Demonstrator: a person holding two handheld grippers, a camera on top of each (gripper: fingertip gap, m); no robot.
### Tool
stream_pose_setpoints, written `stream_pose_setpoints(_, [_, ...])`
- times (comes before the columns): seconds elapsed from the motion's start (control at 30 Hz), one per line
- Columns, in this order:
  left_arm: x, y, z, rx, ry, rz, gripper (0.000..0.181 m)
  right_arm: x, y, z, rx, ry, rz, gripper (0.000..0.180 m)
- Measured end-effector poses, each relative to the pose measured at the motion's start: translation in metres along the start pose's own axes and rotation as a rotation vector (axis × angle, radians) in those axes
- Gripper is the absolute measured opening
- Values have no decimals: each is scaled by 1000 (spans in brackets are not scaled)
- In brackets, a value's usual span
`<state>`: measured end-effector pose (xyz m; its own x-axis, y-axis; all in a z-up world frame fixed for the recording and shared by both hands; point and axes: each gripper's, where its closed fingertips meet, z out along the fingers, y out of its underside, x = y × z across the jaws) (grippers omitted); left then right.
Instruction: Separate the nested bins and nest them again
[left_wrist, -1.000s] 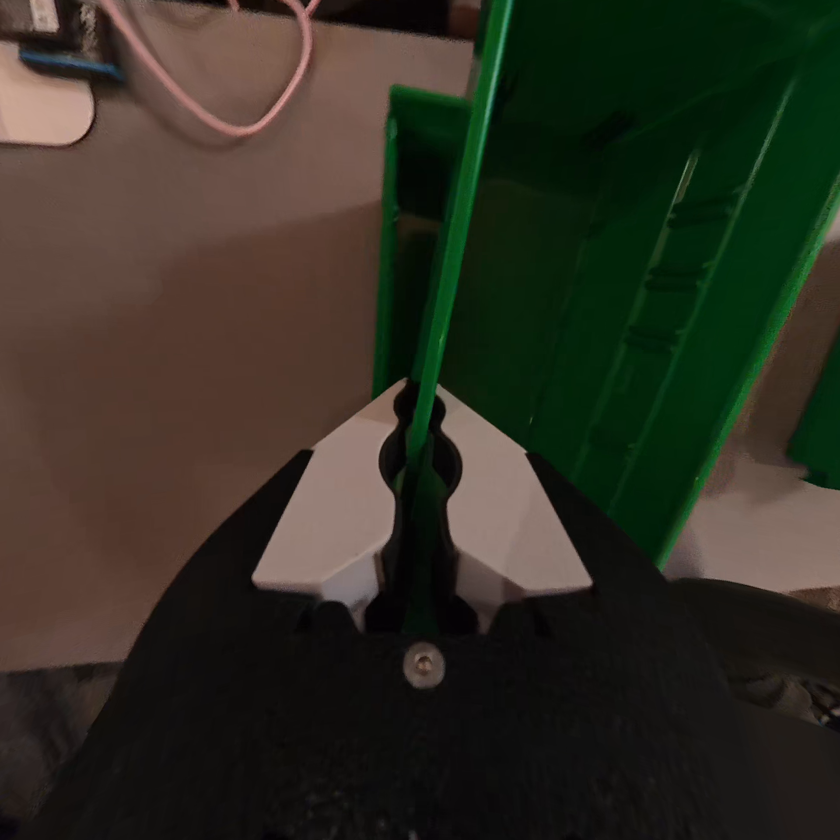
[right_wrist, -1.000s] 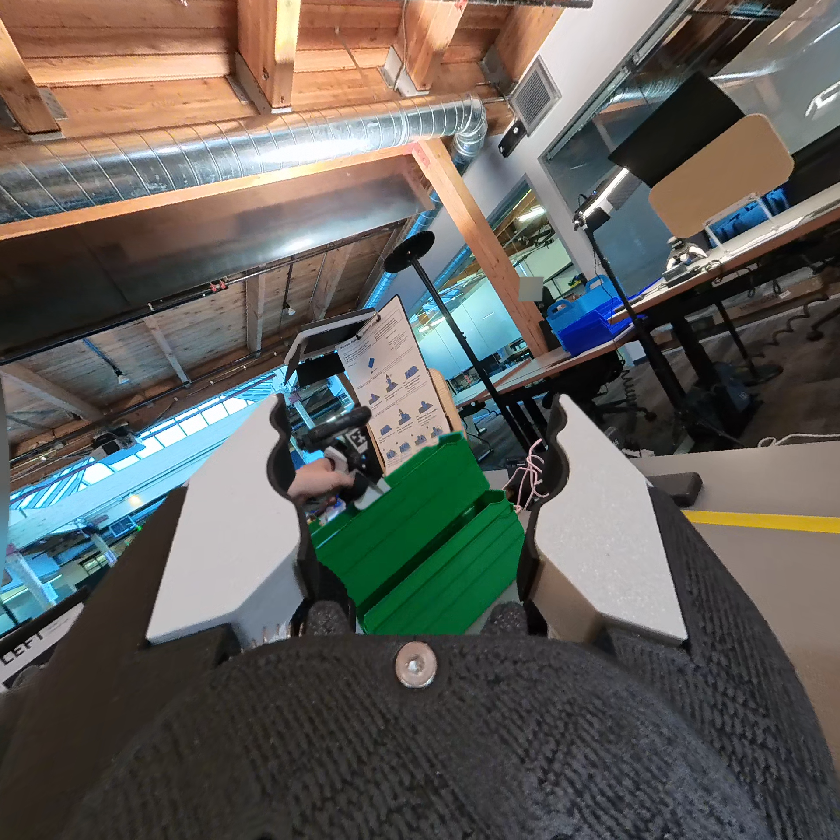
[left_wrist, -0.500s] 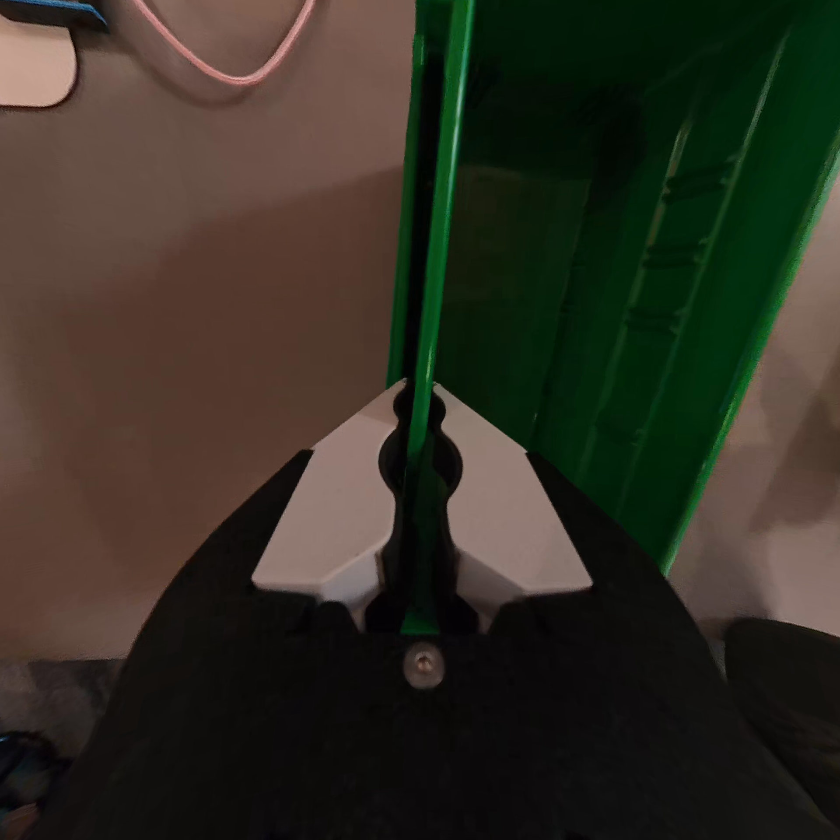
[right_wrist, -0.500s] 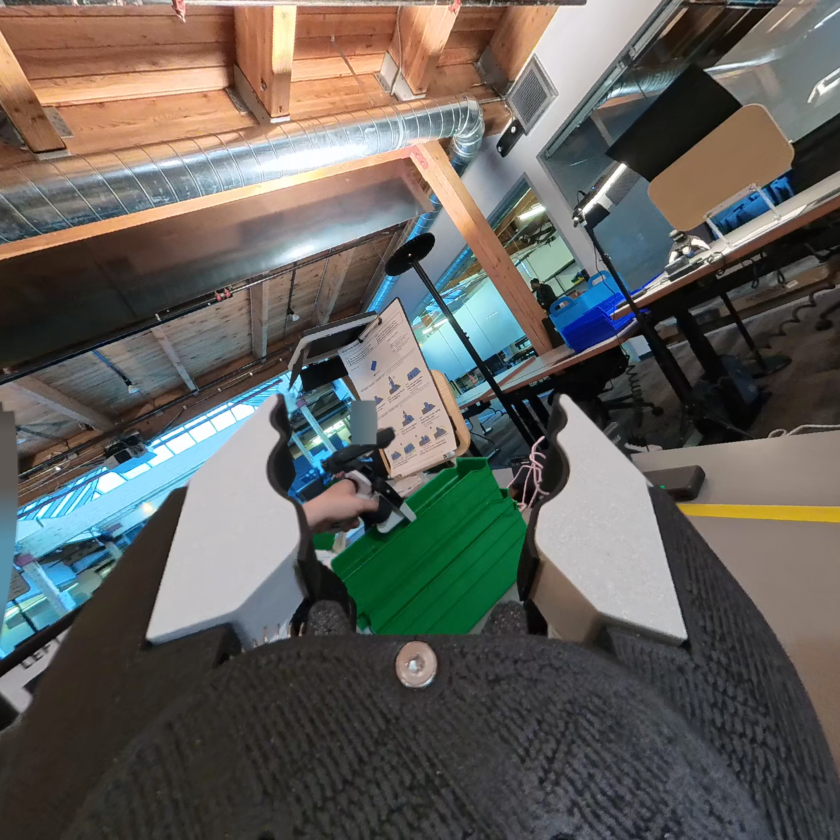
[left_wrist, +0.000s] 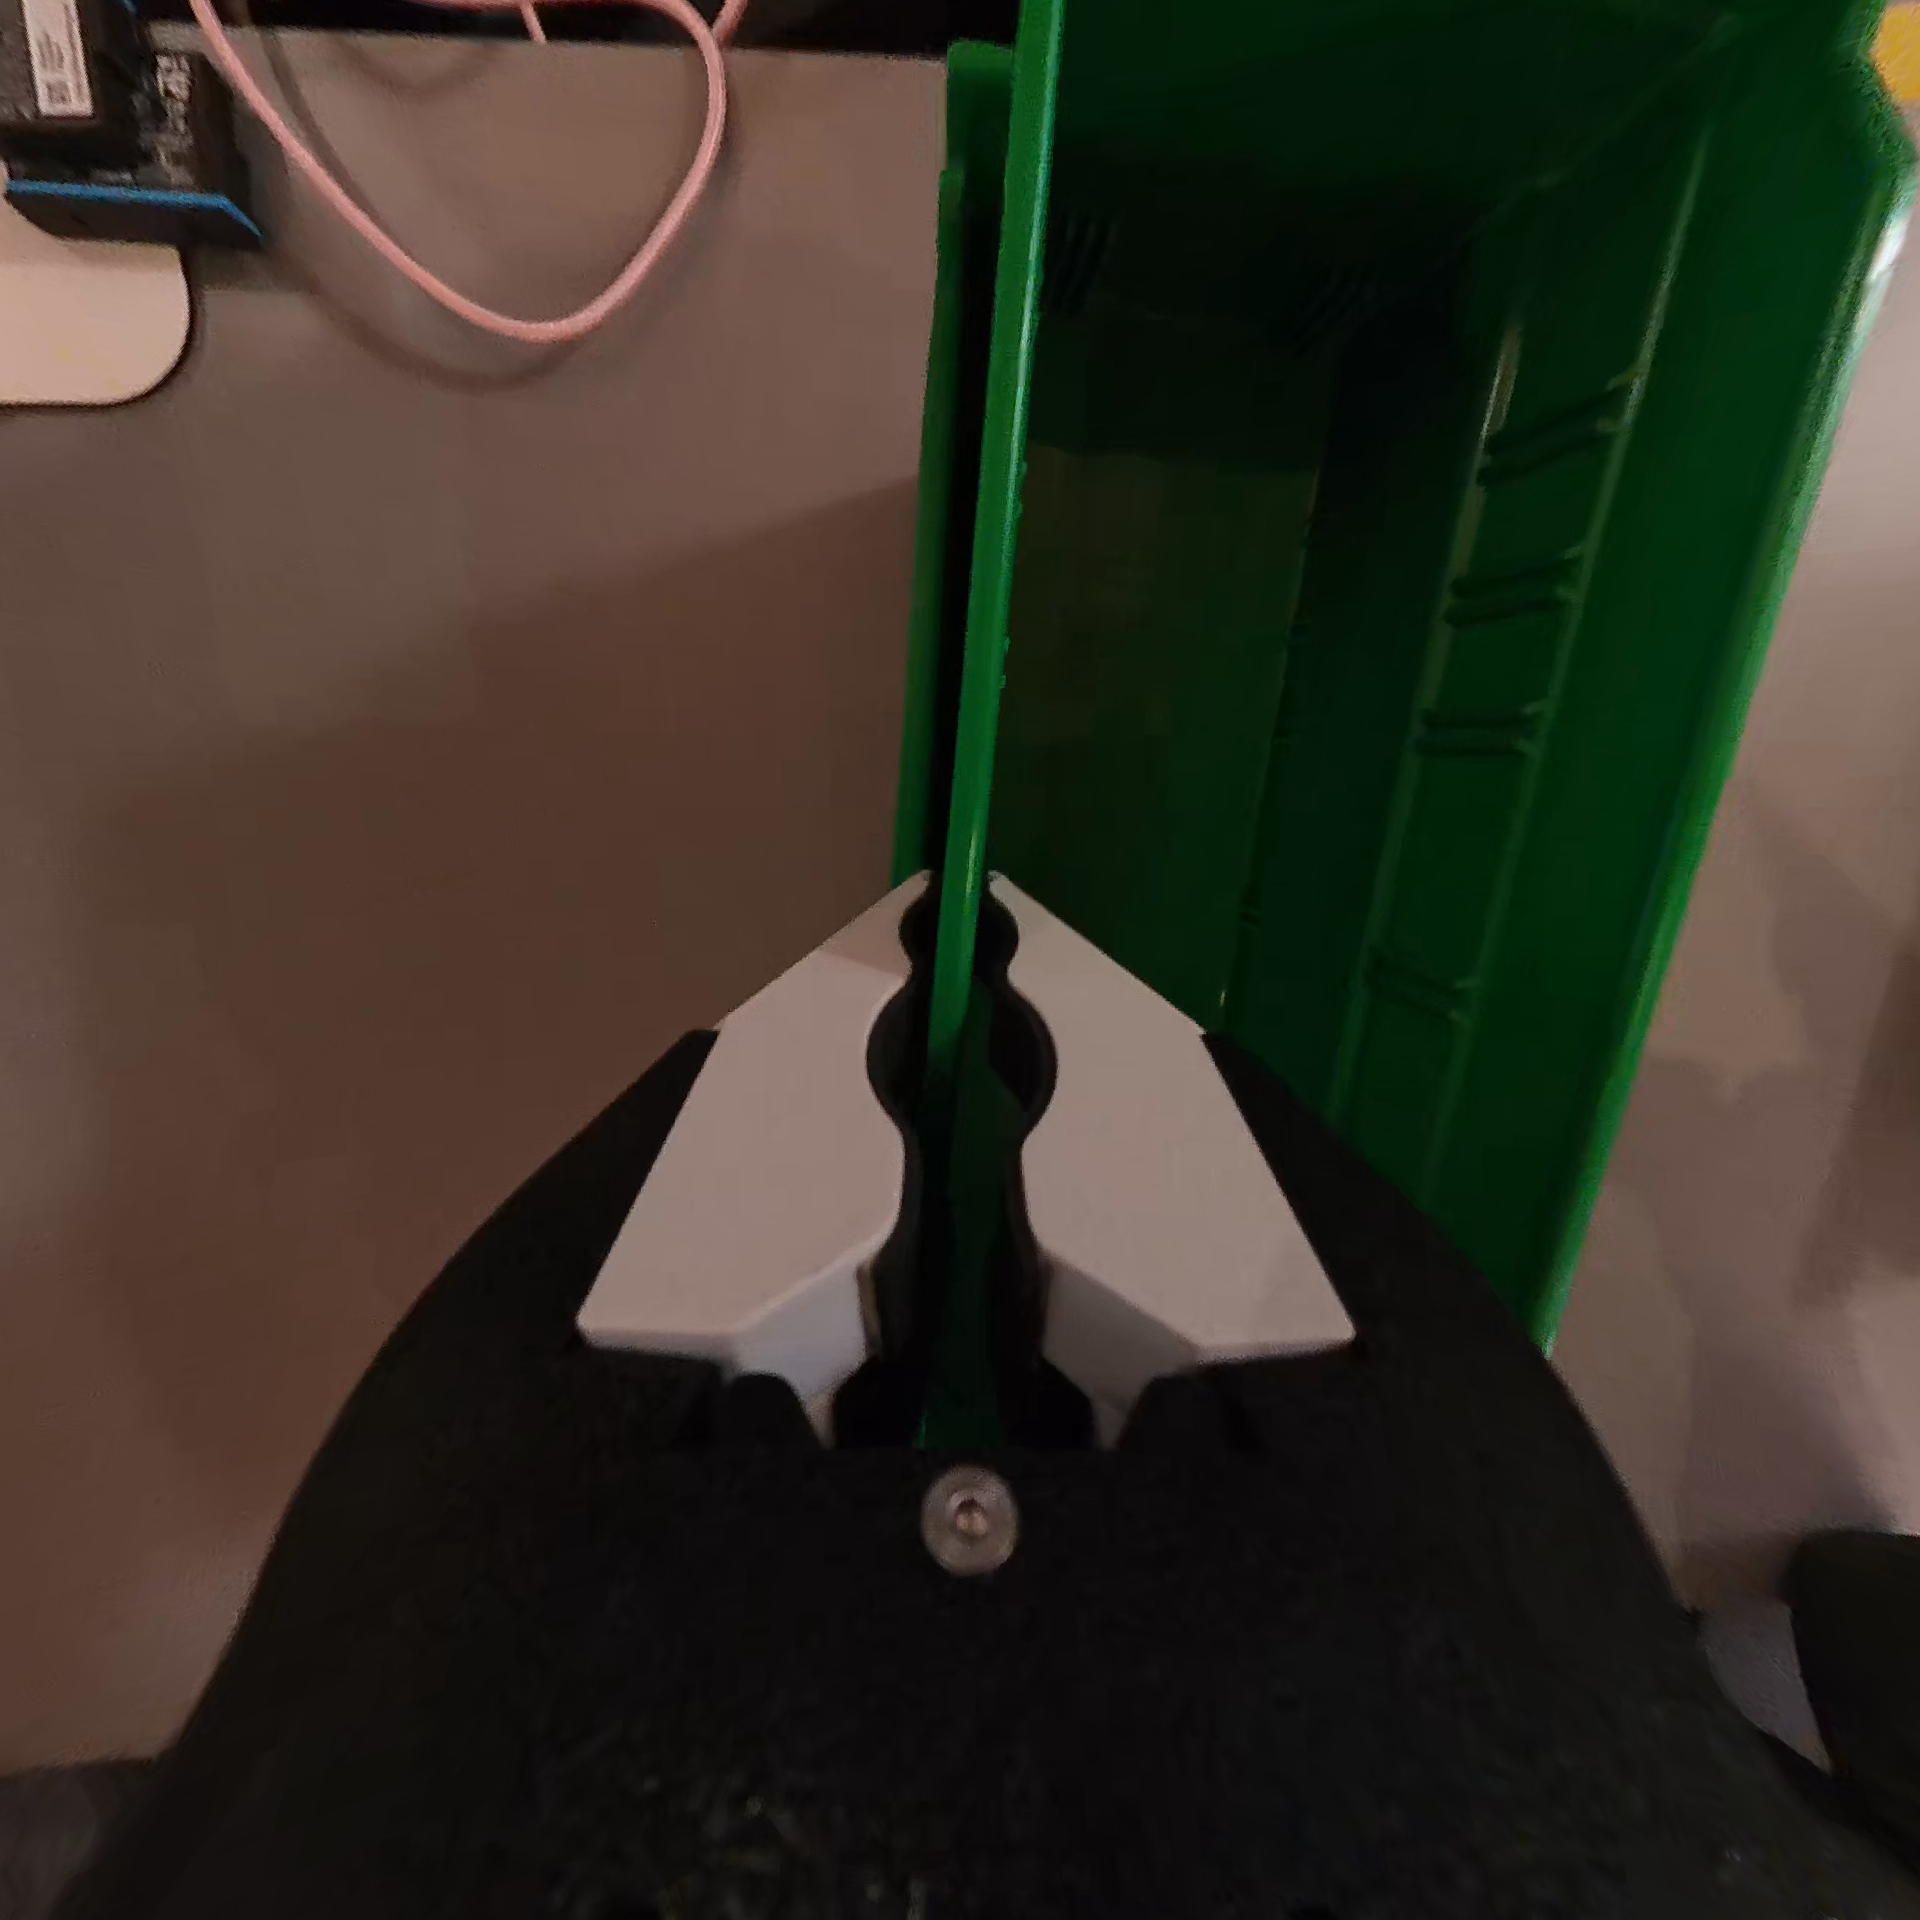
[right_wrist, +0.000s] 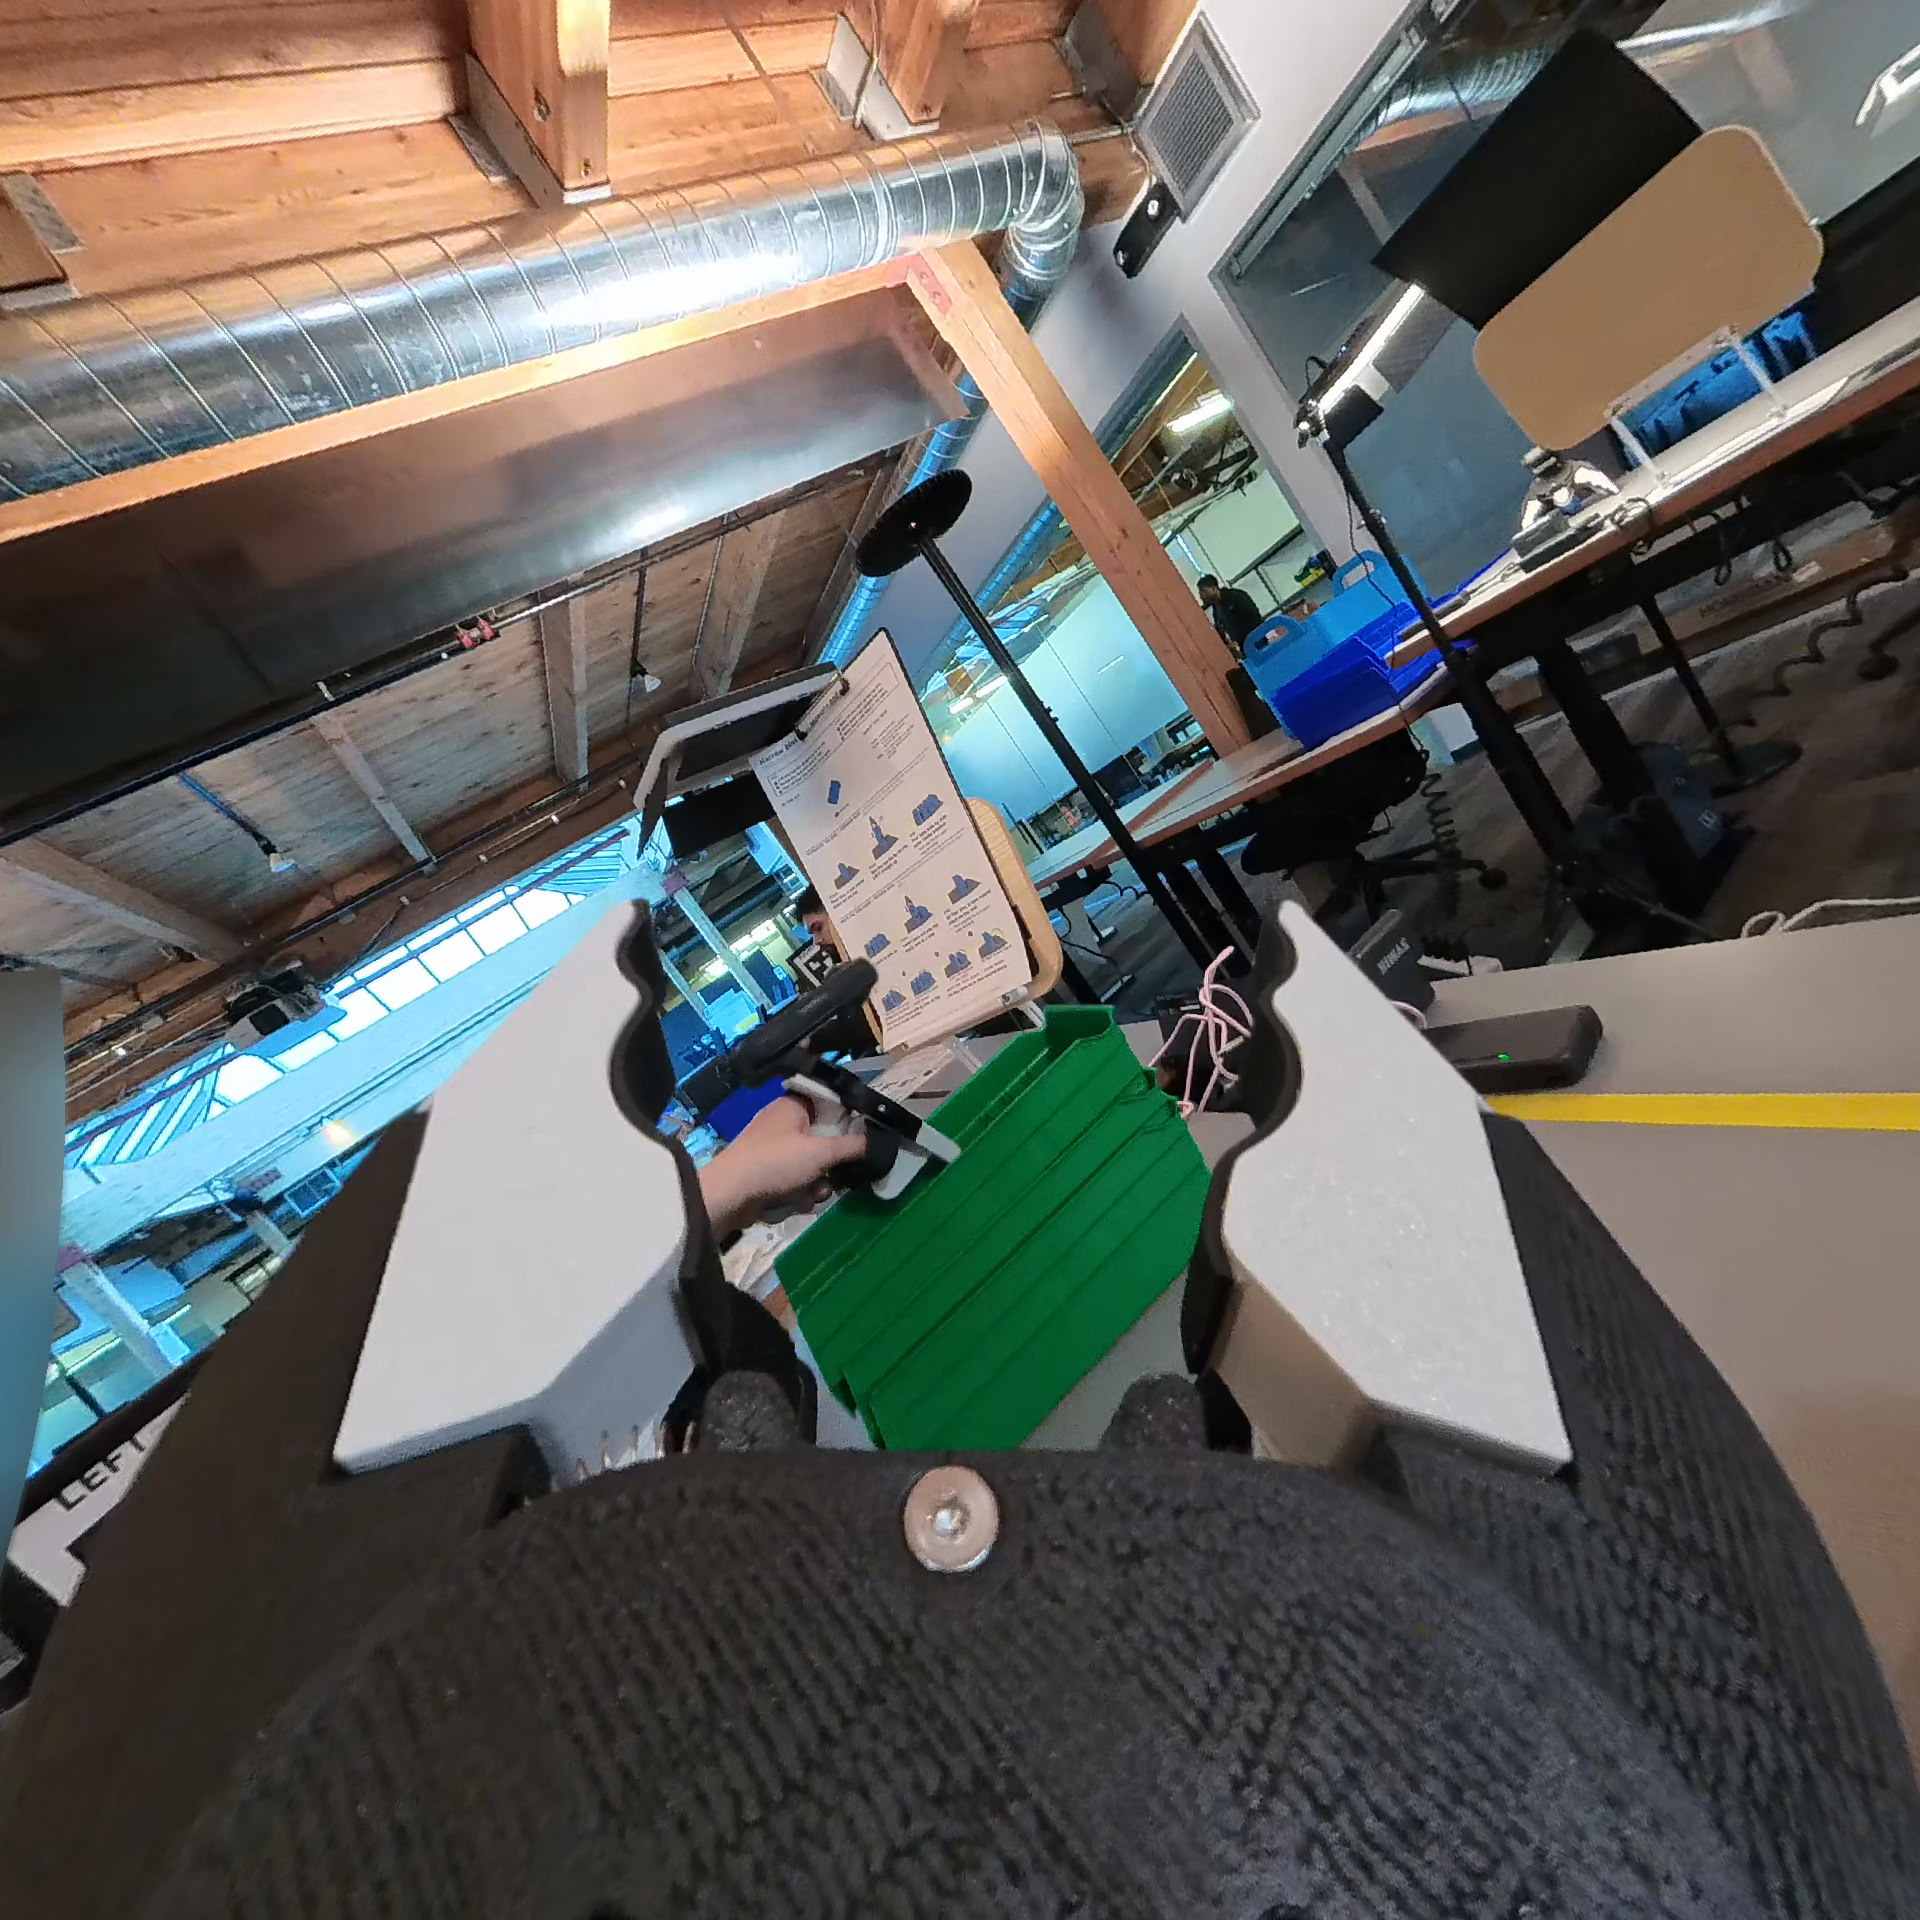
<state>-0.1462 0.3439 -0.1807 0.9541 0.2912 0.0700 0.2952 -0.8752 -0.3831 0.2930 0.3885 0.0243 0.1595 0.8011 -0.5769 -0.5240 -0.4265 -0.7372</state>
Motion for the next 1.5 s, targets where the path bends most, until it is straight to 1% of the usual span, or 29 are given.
stream_pose_setpoints(0.07, [0, 0, 2, 14, 20, -18, 3, 0, 2, 2, -8, 2, -2, 112])
stream_pose_setpoints(0.17, [0, 3, 4, -12, 34, -43, 3, -1, 4, 3, -16, 7, -7, 112])
stream_pose_setpoints(0.4, [-1, 5, 7, -56, -82, 49, 2, 0, 10, 8, -41, 22, -10, 112])
stream_pose_setpoints(0.47, [-1, 5, 7, -74, -90, 49, 3, 0, 12, 8, -50, 25, -8, 112])
stream_pose_setpoints(0.6, [-1, 6, 7, -123, -66, 42, 3, -1, 14, 9, -63, 28, -12, 112])
stream_pose_setpoints(0.9, [-2, 11, 18, -309, -100, 96, 2, 0, 17, 10, -79, 34, -10, 112])
stream_pose_setpoints(1.03, [-1, 8, 17, -315, -107, 106, 2, 0, 17, 11, -77, 41, -27, 113])
stream_pose_setpoints(1.07, [1, 9, 15, -311, -93, 120, 5, 1, 17, 12, -77, 46, -37, 113])
stream_pose_setpoints(1.1, [9, 10, 13, -297, -38, 116, 21, 2, 17, 12, -77, 50, -45, 114])
stream_pose_setpoints(1.17, [35, 15, 5, -255, 157, 81, 75, 2, 16, 12, -79, 51, -60, 114])
stream_pose_setpoints(1.2, [42, 20, 0, -236, 229, 82, 92, 2, 16, 12, -77, 53, -68, 114])
stream_pose_setpoints(1.37, [32, 48, -17, -102, 335, 155, 96, 11, 10, 10, -48, 101, -106, 114])
stream_pose_setpoints(1.43, [28, 59, -24, -99, 378, 162, 99, 16, 9, 10, -43, 125, -109, 114])
stream_pose_setpoints(1.5, [23, 69, -32, -158, 409, 153, 101, 21, 11, 11, -50, 150, -108, 114])
